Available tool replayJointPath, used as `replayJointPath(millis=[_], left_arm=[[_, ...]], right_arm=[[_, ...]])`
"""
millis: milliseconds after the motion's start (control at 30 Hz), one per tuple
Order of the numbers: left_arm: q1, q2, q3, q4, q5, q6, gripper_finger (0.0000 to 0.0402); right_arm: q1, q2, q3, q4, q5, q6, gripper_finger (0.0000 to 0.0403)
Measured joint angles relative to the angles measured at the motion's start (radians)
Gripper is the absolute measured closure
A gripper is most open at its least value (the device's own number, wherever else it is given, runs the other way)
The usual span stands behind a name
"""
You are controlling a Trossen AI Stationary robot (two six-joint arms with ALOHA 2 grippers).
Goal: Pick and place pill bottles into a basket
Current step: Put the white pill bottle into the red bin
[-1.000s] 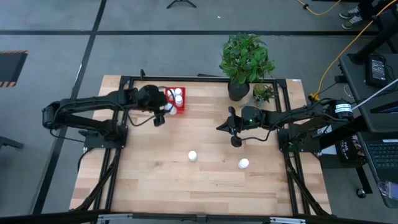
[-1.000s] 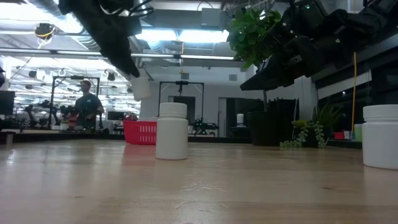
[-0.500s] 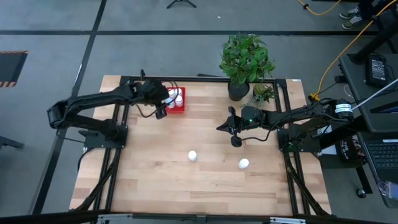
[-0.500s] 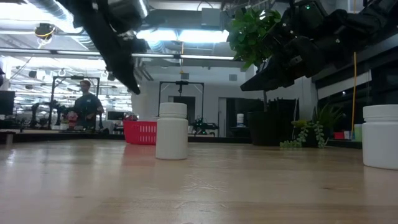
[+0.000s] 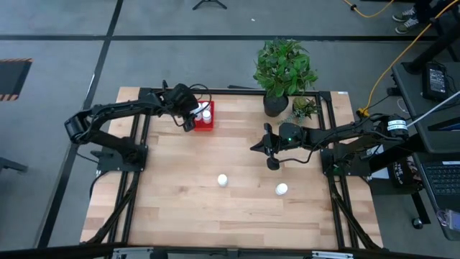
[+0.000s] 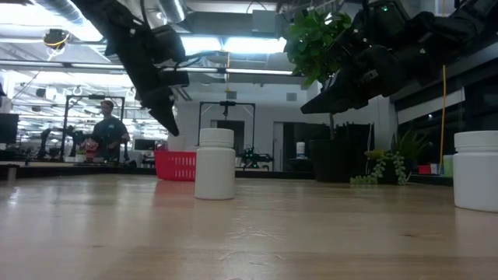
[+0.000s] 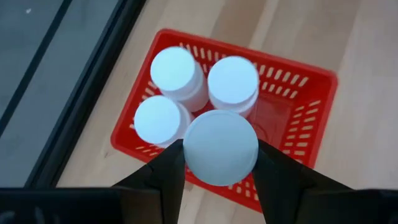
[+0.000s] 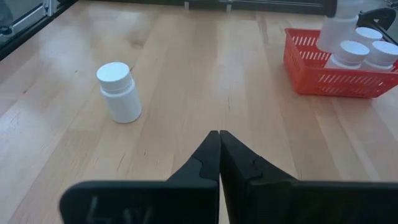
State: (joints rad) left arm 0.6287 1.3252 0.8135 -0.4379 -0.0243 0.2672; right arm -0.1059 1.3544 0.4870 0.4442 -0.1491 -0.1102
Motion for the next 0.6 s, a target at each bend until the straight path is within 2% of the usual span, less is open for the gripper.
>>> replayJointPath(millis=[600], left_arm=[[0.016, 0.091, 0.000, 0.063, -0.008, 0.009, 0.0248]], right_arm=[[0.000, 0.000, 0.000, 0.000, 0.000, -0.003, 0.0399]])
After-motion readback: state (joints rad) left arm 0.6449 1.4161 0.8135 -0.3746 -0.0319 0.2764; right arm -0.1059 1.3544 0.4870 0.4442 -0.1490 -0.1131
